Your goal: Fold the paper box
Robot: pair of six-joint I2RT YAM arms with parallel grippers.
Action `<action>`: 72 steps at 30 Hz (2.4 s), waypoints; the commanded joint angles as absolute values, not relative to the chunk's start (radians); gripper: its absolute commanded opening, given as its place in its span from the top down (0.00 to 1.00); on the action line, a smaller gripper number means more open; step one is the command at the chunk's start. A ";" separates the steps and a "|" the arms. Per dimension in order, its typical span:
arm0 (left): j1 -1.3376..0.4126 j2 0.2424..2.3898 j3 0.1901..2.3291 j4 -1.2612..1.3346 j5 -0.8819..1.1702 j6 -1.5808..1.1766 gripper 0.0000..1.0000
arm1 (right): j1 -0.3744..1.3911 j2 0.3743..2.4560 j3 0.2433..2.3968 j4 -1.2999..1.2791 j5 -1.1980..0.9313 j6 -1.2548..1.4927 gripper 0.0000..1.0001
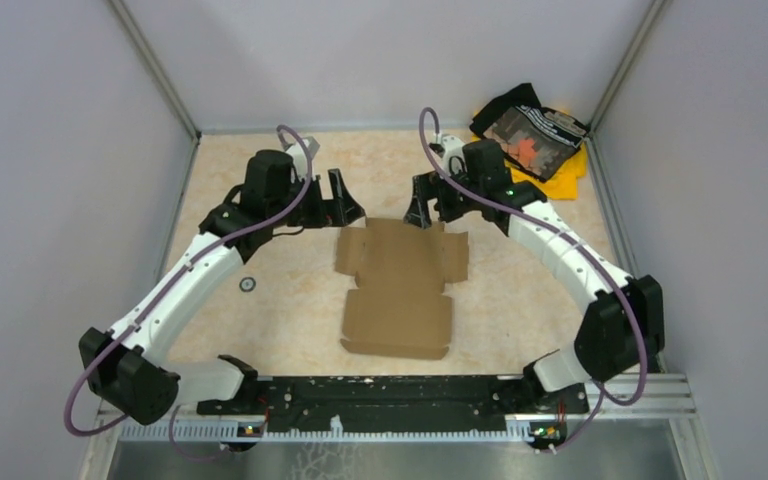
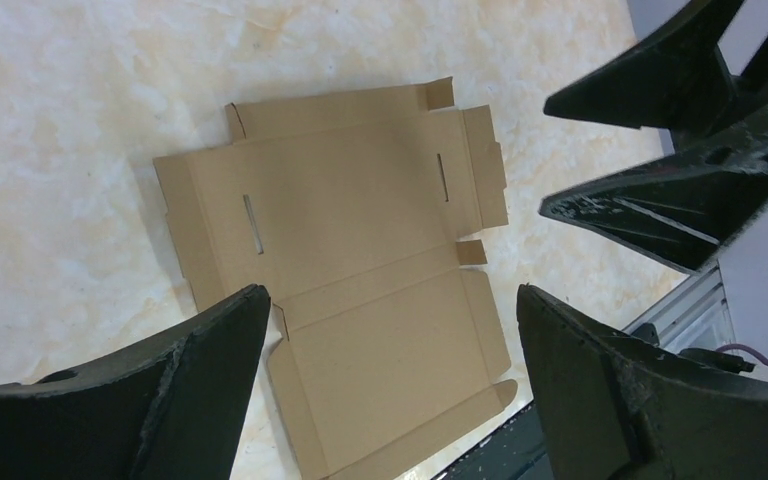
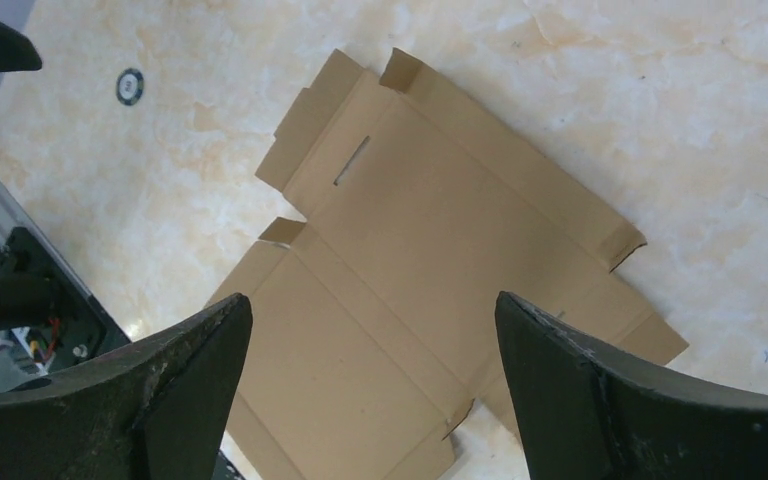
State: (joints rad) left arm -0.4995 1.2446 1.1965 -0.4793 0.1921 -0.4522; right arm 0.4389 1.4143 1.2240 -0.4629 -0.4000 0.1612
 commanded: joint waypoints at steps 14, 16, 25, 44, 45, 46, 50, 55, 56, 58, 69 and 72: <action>-0.547 1.275 1.190 -0.551 0.235 -0.598 0.01 | 0.255 2.012 1.763 -0.495 -0.693 -0.108 0.10; -0.570 1.282 1.192 -0.576 0.225 -0.601 0.01 | 0.248 2.108 1.894 -0.606 -0.736 -0.168 0.11; -0.582 1.302 1.179 -0.601 0.229 -0.559 0.01 | 0.247 2.342 2.154 -0.873 -0.897 -0.369 0.14; -0.580 1.373 1.066 -0.505 0.323 -0.538 0.01 | 0.285 2.430 2.095 -1.029 -0.867 -0.521 0.22; -0.581 1.372 1.067 -0.507 0.321 -0.536 0.01 | 0.290 2.420 2.066 -1.013 -0.861 -0.519 0.23; -0.580 1.369 1.066 -0.508 0.321 -0.535 0.01 | 0.296 2.407 2.035 -0.996 -0.861 -0.515 0.24; -0.581 1.365 1.052 -0.502 0.331 -0.541 0.01 | 0.319 2.383 1.967 -0.954 -0.847 -0.508 0.27; -0.580 1.349 1.030 -0.494 0.329 -0.543 0.01 | 0.338 2.378 1.929 -0.909 -0.801 -0.486 0.32; -0.580 1.346 1.027 -0.494 0.329 -0.542 0.01 | 0.341 2.377 1.923 -0.899 -0.786 -0.479 0.33; -0.580 1.345 1.021 -0.494 0.325 -0.541 0.01 | 0.345 2.376 1.909 -0.875 -0.762 -0.466 0.36; -0.580 1.343 0.997 -0.479 0.326 -0.541 0.01 | 0.349 2.369 1.878 -0.794 -0.698 -0.409 0.61; -0.580 1.342 0.991 -0.473 0.328 -0.543 0.01 | 0.350 2.369 1.871 -0.790 -0.692 -0.405 0.68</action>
